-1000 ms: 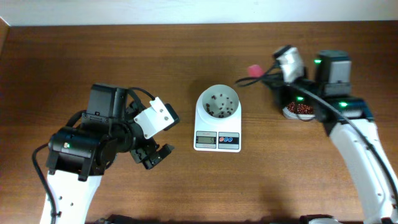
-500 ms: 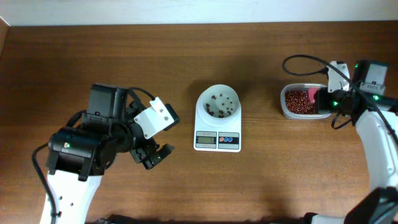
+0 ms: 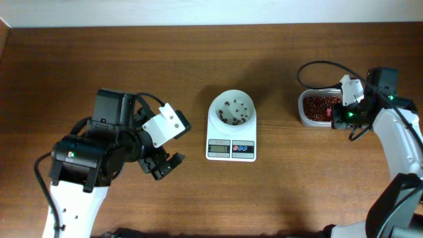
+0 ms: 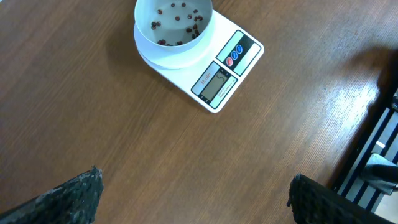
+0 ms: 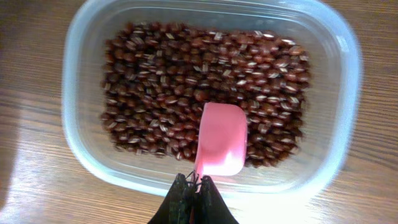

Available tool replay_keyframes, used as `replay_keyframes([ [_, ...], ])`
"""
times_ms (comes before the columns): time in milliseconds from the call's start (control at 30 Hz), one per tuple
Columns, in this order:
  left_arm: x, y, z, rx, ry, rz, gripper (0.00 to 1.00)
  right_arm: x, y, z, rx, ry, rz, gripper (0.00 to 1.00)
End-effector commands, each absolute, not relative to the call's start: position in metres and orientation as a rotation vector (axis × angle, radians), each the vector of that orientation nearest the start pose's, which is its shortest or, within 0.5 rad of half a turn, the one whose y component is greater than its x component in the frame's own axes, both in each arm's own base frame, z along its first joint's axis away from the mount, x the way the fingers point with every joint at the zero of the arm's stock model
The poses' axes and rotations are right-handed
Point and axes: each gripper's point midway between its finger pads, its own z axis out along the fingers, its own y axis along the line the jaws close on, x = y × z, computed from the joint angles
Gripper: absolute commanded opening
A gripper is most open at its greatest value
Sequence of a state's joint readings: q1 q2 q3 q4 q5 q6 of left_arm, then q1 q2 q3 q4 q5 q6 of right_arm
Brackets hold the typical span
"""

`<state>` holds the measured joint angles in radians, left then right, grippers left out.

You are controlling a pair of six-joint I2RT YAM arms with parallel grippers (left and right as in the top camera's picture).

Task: Scoop and weigh 50g on scale
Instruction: 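Move the empty scoop back to the bean tub with the right gripper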

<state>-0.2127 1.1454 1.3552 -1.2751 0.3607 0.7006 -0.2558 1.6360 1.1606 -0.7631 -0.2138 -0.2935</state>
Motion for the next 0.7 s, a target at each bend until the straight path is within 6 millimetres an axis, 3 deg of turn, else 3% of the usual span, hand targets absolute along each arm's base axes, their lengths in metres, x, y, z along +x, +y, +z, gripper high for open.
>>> replay_keyframes([
  [0,0.232,-0.113,0.258,1.250,2.223,-0.305,0.99,0.359,-0.037,0.092,-0.121,2.733,0.337,0.04],
  [200,0.232,-0.113,0.258,1.250,2.223,-0.304,0.99,0.358,-0.032,0.085,-0.013,2.759,0.411,0.04],
  [333,0.232,-0.113,0.258,1.250,2.223,-0.304,0.99,0.359,-0.016,0.072,0.026,2.761,0.610,0.04],
  [467,0.232,-0.113,0.258,1.250,2.223,-0.305,0.99,0.360,-0.019,0.080,0.083,2.697,0.734,0.04],
  [667,0.232,-0.113,0.258,1.250,2.223,-0.305,0.99,0.361,-0.043,0.105,0.274,2.516,0.972,0.04],
])
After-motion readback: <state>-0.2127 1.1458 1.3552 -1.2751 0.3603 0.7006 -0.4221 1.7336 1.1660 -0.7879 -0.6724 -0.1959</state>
